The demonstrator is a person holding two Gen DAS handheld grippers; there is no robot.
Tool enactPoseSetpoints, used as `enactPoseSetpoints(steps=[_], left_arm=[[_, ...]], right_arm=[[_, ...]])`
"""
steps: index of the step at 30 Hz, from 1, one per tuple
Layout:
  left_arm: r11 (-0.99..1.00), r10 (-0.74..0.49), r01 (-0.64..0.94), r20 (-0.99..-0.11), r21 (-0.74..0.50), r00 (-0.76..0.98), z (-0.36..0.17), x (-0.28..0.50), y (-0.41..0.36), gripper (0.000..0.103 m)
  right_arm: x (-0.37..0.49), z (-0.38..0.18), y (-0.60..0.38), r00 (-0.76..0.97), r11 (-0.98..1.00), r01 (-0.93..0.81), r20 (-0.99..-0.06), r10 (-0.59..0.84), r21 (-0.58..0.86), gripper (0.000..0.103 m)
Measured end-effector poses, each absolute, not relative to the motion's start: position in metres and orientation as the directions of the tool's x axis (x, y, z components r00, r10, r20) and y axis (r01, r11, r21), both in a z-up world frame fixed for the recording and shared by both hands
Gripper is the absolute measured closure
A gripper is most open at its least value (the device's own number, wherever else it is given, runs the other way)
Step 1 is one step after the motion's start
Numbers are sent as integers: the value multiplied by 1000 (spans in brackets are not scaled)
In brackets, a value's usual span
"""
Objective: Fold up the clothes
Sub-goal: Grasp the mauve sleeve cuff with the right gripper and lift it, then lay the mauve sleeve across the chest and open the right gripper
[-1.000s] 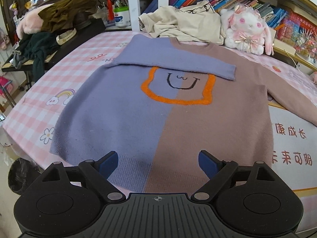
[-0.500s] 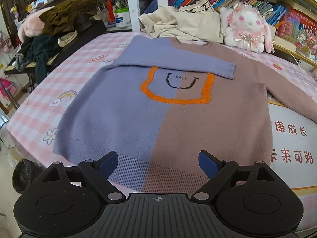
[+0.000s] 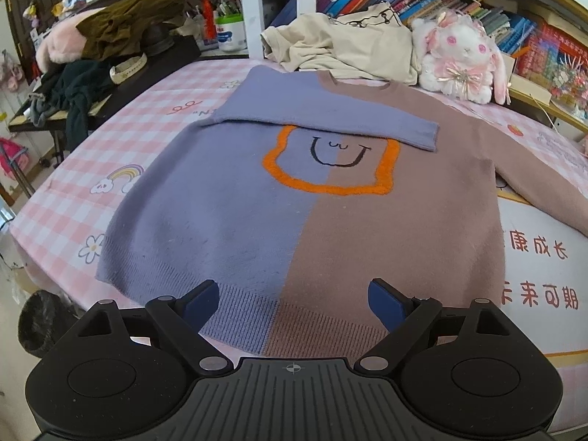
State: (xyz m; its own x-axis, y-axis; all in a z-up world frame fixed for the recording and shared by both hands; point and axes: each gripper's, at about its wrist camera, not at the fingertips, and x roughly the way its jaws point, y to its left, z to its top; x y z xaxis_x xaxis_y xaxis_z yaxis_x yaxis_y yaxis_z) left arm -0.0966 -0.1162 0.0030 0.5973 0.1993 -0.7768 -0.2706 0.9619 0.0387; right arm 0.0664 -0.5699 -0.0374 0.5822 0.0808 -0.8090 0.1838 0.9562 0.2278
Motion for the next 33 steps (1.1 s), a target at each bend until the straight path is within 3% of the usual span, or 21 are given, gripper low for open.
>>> enactPoseSetpoints(steps=[6, 12, 18, 25, 33], left_arm=[[966, 189, -257, -768, 33, 612, 3, -97, -111, 13], [966, 172, -258, -771, 11, 613, -1, -95, -91, 13], [978, 134, -209, -756, -4, 640, -2, -93, -61, 13], [997, 65, -82, -729, 12, 682, 8, -87, -18, 13], [998, -24, 62, -687, 31, 726, 18, -90, 22, 13]], right_arm=[[64, -16, -566, 628, 949, 157, -769, 118, 274, 95], [78, 20, -528, 665, 920, 73, -706, 242, 384, 95], [106, 59, -447, 686, 899, -70, -633, 358, 433, 95], [130, 98, -326, 693, 894, -228, -581, 427, 386, 95], [147, 107, -220, 691, 894, -294, -572, 443, 337, 95]])
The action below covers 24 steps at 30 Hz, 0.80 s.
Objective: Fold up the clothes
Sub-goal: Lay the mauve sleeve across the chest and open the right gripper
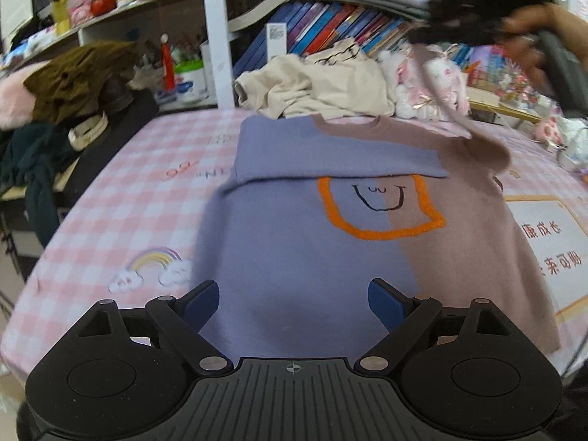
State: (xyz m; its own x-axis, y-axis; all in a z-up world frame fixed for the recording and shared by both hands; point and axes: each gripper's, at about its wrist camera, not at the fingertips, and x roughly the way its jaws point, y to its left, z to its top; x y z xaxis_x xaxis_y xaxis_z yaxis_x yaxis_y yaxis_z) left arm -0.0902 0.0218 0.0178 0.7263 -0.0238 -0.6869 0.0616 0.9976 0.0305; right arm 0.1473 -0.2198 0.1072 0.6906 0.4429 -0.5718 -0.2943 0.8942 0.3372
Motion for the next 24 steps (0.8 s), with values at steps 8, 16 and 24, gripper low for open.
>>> enactPoseSetpoints(steps=[8, 16, 24], left_arm=[[992, -35, 110, -670, 69, 741, 19, -99, 49, 13], [993, -29, 99, -674, 66, 738, 18, -101, 74, 13], [992, -44, 113, -683, 57, 729, 15, -100, 79, 13]], right_arm=[[165, 106, -130, 683, 898, -325, -582, 440, 297, 95], [178, 80, -100, 681, 921, -271, -621, 388, 279, 95], [184, 63, -91, 649, 917, -253, -650, 396, 307, 94]])
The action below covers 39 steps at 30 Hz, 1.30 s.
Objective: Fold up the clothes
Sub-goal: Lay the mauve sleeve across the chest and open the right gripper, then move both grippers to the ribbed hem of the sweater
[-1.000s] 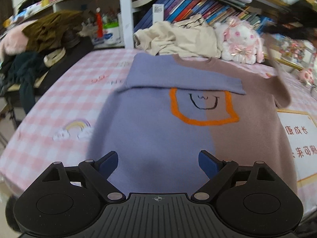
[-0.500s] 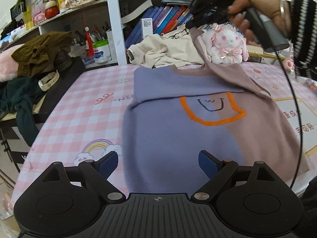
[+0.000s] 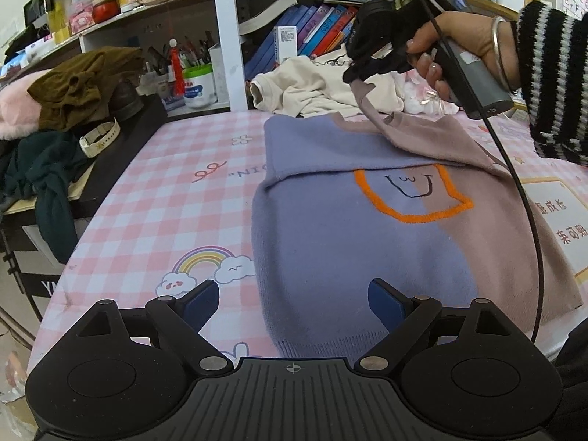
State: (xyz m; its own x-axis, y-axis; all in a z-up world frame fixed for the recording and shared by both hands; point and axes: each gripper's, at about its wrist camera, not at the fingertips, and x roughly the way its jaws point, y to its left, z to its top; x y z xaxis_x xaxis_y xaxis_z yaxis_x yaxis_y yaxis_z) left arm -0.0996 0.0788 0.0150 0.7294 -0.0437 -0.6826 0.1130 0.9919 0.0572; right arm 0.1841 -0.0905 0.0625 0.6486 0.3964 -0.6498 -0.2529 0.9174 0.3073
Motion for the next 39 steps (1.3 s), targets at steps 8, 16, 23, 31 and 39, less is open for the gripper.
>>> enactPoseSetpoints(steps=[8, 16, 23, 31, 39], left_arm=[[990, -73, 134, -674, 38, 735, 15, -91, 77, 13], [990, -108, 143, -701, -9, 705, 7, -71, 80, 13], [993, -119, 76, -734, -92, 668, -3, -57, 97, 13], [992, -129, 72, -753, -108, 645, -11, -53, 92, 13], [990, -142, 97, -744, -104, 653, -8, -63, 75, 13]], right_arm=[[166, 65, -104, 667, 912, -290, -622, 409, 289, 57], [109, 37, -176, 636, 957, -213, -715, 289, 197, 57], [24, -2, -223, 568, 983, -141, -803, 180, 121, 57], [-52, -19, -239, 552, 980, 11, -818, 159, 198, 57], [-86, -16, -231, 566, 988, -15, -813, 133, 152, 56]])
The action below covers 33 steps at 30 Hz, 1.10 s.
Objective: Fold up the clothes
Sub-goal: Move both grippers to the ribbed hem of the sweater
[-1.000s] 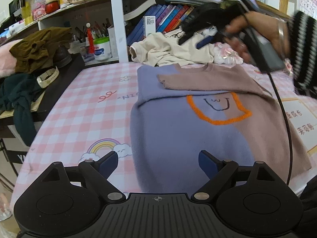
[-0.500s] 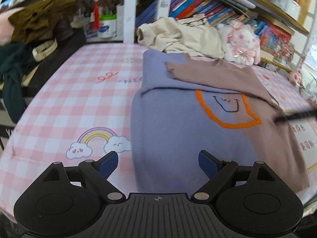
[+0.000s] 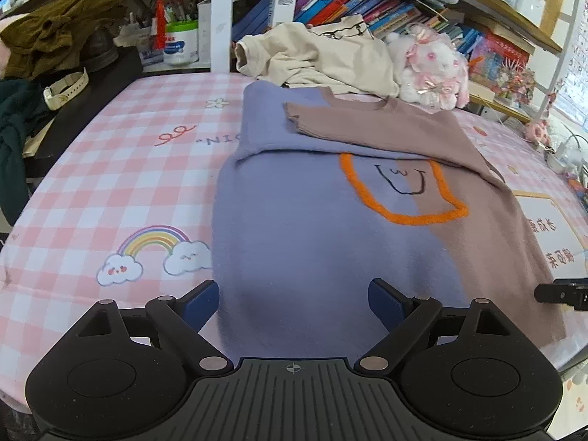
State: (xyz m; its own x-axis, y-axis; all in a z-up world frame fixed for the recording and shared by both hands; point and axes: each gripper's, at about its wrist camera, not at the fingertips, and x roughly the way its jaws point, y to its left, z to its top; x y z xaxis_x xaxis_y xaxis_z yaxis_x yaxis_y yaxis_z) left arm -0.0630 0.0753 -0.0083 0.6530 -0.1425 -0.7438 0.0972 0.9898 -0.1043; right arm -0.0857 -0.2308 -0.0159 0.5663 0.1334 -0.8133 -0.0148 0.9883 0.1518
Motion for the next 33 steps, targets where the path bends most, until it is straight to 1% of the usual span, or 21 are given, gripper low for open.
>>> enactPoseSetpoints(steps=[6, 11, 14, 20, 27, 33], left_arm=[[990, -138, 96, -737, -100, 662, -5, -73, 62, 13], [994, -107, 76, -737, -75, 668, 3, -86, 46, 13], [995, -96, 75, -741, -62, 665, 5, -93, 33, 13], [997, -72, 72, -749, -32, 658, 5, -113, 11, 13], [1000, -15, -4, -771, -22, 636, 2, -136, 11, 13], [996, 54, -87, -780, -1, 623, 0, -142, 23, 13]], right_arm=[[-92, -15, -239, 573, 986, -55, -804, 158, 155, 55], [-99, -14, -247, 571, 980, -109, -797, 198, 166, 54], [-105, -13, -255, 576, 978, -134, -791, 207, 159, 52], [-119, -19, -272, 559, 970, -150, -792, 245, 194, 51], [-135, -26, -289, 544, 955, -125, -787, 292, 268, 51], [-147, -28, -297, 552, 950, -87, -779, 296, 299, 51]])
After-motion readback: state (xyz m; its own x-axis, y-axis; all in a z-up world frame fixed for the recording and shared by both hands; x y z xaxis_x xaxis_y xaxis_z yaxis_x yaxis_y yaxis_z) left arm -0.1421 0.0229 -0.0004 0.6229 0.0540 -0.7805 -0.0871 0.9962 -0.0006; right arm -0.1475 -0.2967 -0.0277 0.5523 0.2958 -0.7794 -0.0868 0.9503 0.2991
